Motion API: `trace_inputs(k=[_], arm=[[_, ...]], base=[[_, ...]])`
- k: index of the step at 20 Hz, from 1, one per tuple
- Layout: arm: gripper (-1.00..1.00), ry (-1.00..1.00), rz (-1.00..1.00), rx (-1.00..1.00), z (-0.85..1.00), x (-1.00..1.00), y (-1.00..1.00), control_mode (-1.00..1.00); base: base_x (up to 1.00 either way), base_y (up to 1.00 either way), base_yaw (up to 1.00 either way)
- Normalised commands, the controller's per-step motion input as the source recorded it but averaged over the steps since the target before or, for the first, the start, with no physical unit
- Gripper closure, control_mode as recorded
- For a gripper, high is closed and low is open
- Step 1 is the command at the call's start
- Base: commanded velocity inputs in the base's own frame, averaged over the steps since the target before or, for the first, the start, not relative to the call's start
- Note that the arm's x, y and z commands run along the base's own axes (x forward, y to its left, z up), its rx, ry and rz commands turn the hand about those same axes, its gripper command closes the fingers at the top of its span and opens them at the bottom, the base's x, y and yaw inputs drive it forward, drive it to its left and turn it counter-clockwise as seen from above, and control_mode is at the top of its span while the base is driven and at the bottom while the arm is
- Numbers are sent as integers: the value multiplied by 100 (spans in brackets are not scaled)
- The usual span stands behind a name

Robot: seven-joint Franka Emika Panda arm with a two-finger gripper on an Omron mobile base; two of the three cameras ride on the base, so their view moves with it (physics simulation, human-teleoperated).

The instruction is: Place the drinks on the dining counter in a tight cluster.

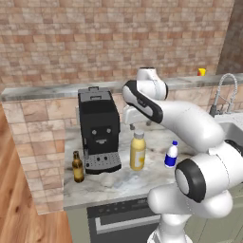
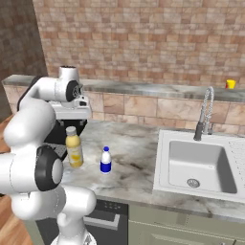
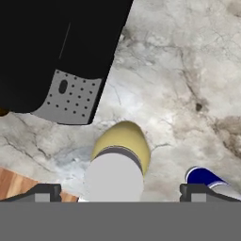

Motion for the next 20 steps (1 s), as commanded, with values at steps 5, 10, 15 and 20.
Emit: trace_inputs(k=[5, 10, 15, 20], arm=[[-100, 0, 0, 0, -8, 11, 0, -100], [-100, 0, 0, 0, -12, 0, 3, -100], [-100, 0, 0, 0, -12, -8, 2, -100], [-100, 0, 0, 0, -11, -2, 1, -100]], base=[[0, 0, 0], [0, 0, 0], [0, 0, 0], [0, 0, 0]])
